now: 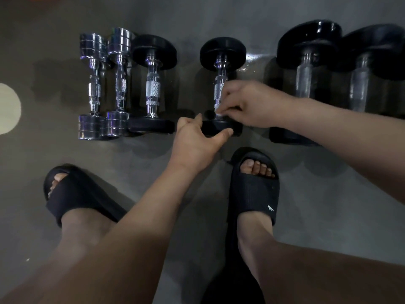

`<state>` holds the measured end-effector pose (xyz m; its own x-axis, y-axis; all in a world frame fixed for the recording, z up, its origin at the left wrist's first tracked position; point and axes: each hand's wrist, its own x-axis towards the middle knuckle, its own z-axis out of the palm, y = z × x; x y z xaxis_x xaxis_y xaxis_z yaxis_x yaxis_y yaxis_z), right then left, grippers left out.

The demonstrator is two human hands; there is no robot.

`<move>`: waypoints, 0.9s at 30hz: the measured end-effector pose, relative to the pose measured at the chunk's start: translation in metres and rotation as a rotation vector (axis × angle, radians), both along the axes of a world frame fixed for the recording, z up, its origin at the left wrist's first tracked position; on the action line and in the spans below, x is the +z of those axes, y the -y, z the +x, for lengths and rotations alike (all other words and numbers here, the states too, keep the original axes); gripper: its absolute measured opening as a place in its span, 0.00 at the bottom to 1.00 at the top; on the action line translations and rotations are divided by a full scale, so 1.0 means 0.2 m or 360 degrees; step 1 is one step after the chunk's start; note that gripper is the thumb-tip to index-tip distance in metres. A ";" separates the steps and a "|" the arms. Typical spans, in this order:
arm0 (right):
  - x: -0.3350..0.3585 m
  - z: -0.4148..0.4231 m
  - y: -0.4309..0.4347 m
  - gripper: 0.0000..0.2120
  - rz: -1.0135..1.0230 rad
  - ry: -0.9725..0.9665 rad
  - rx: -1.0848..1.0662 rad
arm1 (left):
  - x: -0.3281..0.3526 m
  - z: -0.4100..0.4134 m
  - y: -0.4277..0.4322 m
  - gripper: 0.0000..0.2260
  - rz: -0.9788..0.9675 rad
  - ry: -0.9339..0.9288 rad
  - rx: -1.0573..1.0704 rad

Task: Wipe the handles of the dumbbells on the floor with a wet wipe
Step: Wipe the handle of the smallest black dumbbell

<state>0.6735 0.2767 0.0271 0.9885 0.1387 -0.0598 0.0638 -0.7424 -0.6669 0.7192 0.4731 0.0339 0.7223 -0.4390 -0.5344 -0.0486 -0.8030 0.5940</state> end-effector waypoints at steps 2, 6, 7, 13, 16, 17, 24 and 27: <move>0.02 0.01 0.02 0.07 -0.0031 -0.0035 0.0112 | 0.00 0.00 0.00 0.43 0.0007 -0.0002 -0.0013; -0.01 0.06 0.07 0.07 0.0011 0.0043 -0.0289 | 0.00 0.00 0.00 0.44 0.0009 -0.0005 -0.0013; -0.02 0.06 0.06 0.07 0.0034 0.0053 -0.0338 | 0.00 0.00 0.00 0.44 0.0009 -0.0009 -0.0009; 0.03 0.03 0.03 0.07 -0.0013 -0.0089 0.0126 | 0.02 0.00 0.01 0.43 0.0008 -0.0013 -0.0009; 0.02 0.08 0.06 0.07 -0.0048 -0.0014 -0.0156 | 0.02 0.00 0.01 0.44 -0.0014 -0.0005 -0.0006; 0.01 0.09 0.06 0.07 -0.0044 0.0016 -0.0261 | 0.02 0.00 0.00 0.44 -0.0016 -0.0007 -0.0004; 0.02 0.00 0.00 0.07 -0.0025 -0.0063 0.0048 | 0.04 0.00 0.01 0.41 0.0010 -0.0025 -0.0025; 0.01 0.06 0.05 0.07 -0.0017 0.0046 -0.0251 | 0.02 0.00 0.01 0.42 0.0020 -0.0013 -0.0048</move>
<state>0.6855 0.2658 0.0293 0.9993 -0.0188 -0.0315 -0.0349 -0.7519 -0.6584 0.7201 0.4713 0.0389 0.7045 -0.4537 -0.5458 -0.0682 -0.8087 0.5843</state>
